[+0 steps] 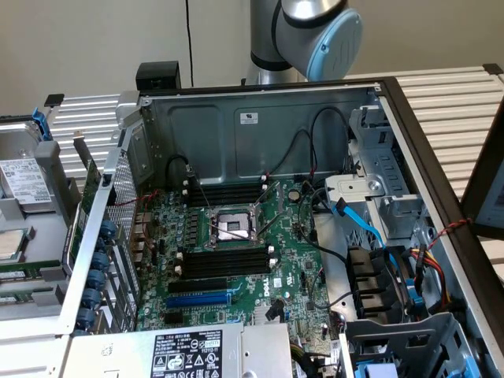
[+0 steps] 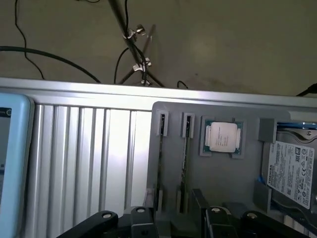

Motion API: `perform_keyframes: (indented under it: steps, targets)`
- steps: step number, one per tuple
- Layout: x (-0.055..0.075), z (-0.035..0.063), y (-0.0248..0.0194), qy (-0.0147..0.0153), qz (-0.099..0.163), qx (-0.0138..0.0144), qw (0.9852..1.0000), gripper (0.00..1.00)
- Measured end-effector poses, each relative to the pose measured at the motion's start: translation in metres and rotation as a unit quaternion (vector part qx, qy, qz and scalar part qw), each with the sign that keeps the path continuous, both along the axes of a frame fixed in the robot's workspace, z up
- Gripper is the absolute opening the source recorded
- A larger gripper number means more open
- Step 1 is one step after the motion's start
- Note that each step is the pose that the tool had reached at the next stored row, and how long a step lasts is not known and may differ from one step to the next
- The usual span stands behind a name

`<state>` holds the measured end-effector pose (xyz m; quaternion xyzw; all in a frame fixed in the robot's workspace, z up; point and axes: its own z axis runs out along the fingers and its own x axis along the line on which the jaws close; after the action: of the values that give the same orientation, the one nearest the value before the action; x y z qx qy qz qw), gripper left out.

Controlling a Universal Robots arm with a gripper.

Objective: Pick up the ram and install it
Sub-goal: 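Pick up the ram and move it above insertion slot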

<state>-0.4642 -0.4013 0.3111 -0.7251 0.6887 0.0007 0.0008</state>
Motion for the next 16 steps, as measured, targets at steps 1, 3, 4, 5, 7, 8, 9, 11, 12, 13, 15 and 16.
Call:
perform_keyframes:
  steps: [1, 3, 4, 5, 7, 8, 9, 11, 12, 13, 15, 16]
  targets:
    - [0.000, -0.0017, 0.0000, 0.0001, 0.000, 0.0000, 1.0000, 0.42]
    - [0.000, -0.0066, 0.0000, 0.0000, 0.000, 0.0000, 1.0000, 0.42]
    - [0.000, -0.0082, 0.0000, 0.0000, 0.000, 0.0000, 1.0000, 0.42]
    - [0.000, -0.0100, 0.0000, 0.0000, 0.000, 0.0000, 1.0000, 0.42]
    - [0.000, -0.0132, 0.0000, 0.0000, 0.000, 0.0000, 1.0000, 0.42]
    - [0.000, -0.0147, -0.0001, 0.0000, 0.000, 0.0000, 1.0000, 0.42]
    - [0.000, -0.0164, -0.0001, 0.0000, 0.000, 0.0000, 1.0000, 0.42]
    - [0.000, -0.0200, -0.0001, 0.0001, 0.000, 0.0000, 1.0000, 0.42]
    - [0.000, -0.0219, -0.0002, 0.0000, 0.000, 0.0000, 1.0000, 0.42]
    - [0.000, -0.0237, -0.0002, 0.0000, 0.000, 0.0000, 1.0000, 0.42]
    - [0.001, -0.0274, -0.0008, 0.0000, 0.000, 0.0000, 1.0000, 0.42]
    - [0.002, -0.0291, -0.0008, 0.0000, -0.001, 0.0000, 1.0000, 0.42]
